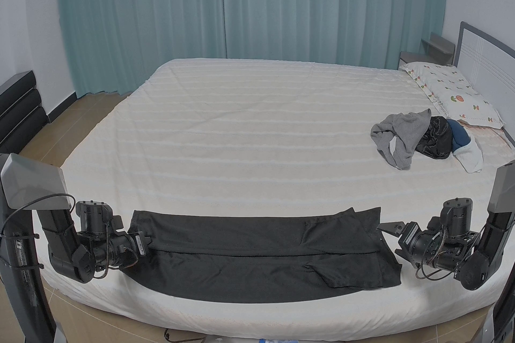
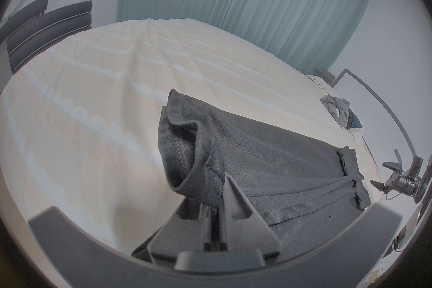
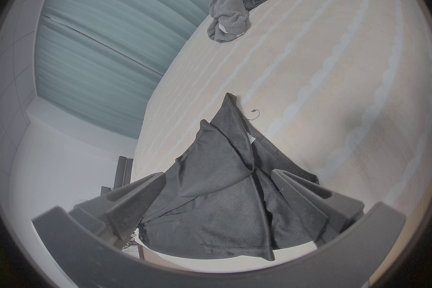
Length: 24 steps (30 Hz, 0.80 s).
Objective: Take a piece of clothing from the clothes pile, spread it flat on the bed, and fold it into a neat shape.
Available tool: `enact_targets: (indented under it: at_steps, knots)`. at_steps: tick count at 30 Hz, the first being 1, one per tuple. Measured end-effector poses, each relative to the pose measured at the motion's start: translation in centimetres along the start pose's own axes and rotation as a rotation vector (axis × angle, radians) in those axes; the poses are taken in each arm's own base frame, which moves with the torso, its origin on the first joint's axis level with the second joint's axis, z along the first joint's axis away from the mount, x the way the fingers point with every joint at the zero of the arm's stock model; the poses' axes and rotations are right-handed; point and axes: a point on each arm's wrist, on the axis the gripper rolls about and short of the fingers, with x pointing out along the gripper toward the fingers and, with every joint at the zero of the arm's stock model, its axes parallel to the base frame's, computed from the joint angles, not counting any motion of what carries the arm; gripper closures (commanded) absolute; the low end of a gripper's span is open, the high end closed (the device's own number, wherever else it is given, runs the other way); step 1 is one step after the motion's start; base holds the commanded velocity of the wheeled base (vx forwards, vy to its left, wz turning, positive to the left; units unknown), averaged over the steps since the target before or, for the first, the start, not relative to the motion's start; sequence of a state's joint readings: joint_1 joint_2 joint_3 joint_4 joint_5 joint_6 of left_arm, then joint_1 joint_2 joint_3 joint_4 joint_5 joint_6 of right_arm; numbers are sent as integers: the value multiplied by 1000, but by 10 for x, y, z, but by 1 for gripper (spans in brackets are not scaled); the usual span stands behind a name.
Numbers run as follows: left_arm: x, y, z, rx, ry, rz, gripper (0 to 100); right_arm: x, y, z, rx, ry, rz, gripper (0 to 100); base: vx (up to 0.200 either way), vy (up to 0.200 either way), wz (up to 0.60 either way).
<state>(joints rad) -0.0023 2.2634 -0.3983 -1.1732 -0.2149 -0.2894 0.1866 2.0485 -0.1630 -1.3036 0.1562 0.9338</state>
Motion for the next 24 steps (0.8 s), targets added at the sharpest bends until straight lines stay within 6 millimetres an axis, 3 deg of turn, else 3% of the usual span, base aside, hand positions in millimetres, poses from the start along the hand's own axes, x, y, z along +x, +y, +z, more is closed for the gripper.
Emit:
enact_targets:
  at_steps: [6, 12, 24]
  knots:
    - [0, 0, 1, 3, -10, -3, 100, 0, 0, 0, 0, 0, 0, 0, 0, 0, 0]
    - [1, 0, 3, 5, -43, -10, 100, 0, 0, 0, 0, 0, -1, 0, -200, 0, 0]
    - [2, 0, 5, 0, -55, -12, 100, 0, 0, 0, 0, 0, 0, 0, 0, 0, 0]
